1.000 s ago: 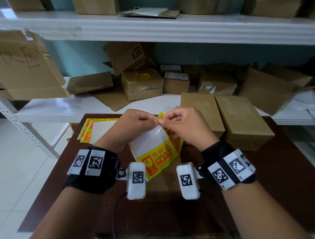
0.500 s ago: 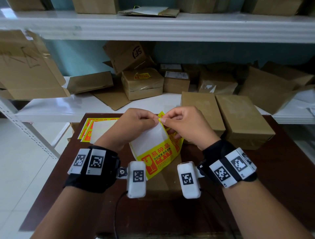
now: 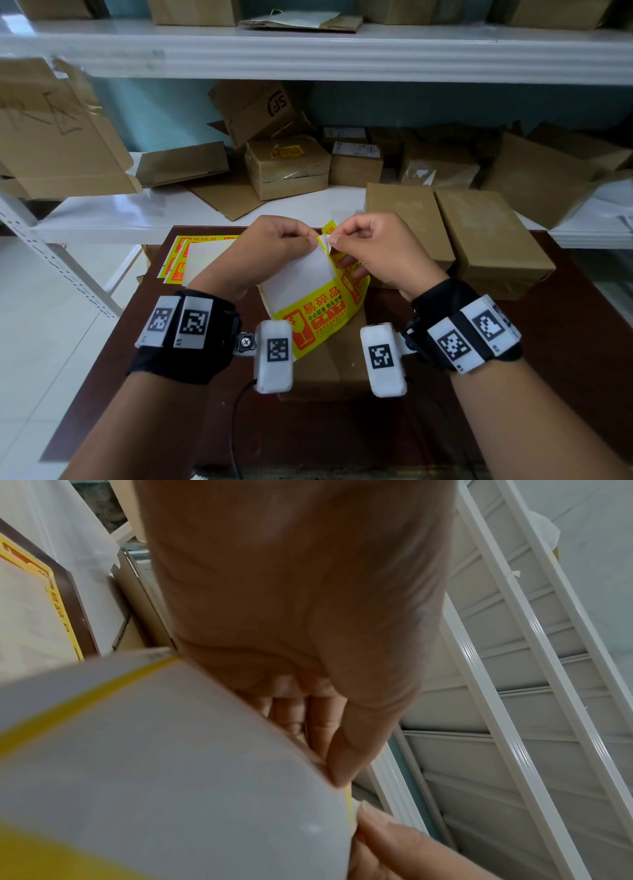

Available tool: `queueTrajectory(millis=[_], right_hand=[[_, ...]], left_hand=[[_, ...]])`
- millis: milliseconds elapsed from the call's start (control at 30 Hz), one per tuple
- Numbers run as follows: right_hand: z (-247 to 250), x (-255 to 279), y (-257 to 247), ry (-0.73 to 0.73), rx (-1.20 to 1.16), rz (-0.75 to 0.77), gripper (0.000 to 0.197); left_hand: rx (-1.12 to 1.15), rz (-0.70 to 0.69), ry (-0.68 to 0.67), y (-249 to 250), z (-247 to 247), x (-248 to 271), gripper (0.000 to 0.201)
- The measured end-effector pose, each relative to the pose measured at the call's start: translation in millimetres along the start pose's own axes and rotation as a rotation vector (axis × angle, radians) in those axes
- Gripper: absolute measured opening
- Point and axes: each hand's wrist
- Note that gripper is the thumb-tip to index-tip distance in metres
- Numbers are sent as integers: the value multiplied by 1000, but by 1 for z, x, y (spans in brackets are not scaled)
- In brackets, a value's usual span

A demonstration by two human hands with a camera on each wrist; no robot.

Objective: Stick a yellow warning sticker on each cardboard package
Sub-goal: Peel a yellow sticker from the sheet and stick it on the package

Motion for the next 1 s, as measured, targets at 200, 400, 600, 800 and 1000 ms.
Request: queueTrajectory(millis=[200,400,600,800,1000], right_hand=[[2,1,-1,-4,-39,-25,9],[0,1,1,1,-49,-21,10],[-2,0,1,-13,-58,-15,10],[-4,-1,3,-37,-51,-13,11],[-3,-1,5,-83,11,4,18]], left_hand=[[-22,2,39,-2,3,-1,12],[-40,17,35,3,1,1,17],[-102,23,-35,7,-1,4,22],[-130,36,-23,4,-1,1,21],[-134,14,-18,3,-2,0,17]])
Point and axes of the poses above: each hand's wrist, its own x-axis away from the middle knuckle, its own z-axis out of the back of the hand, y = z × x, and after that the axes turned 4 degrees about x, right-handed
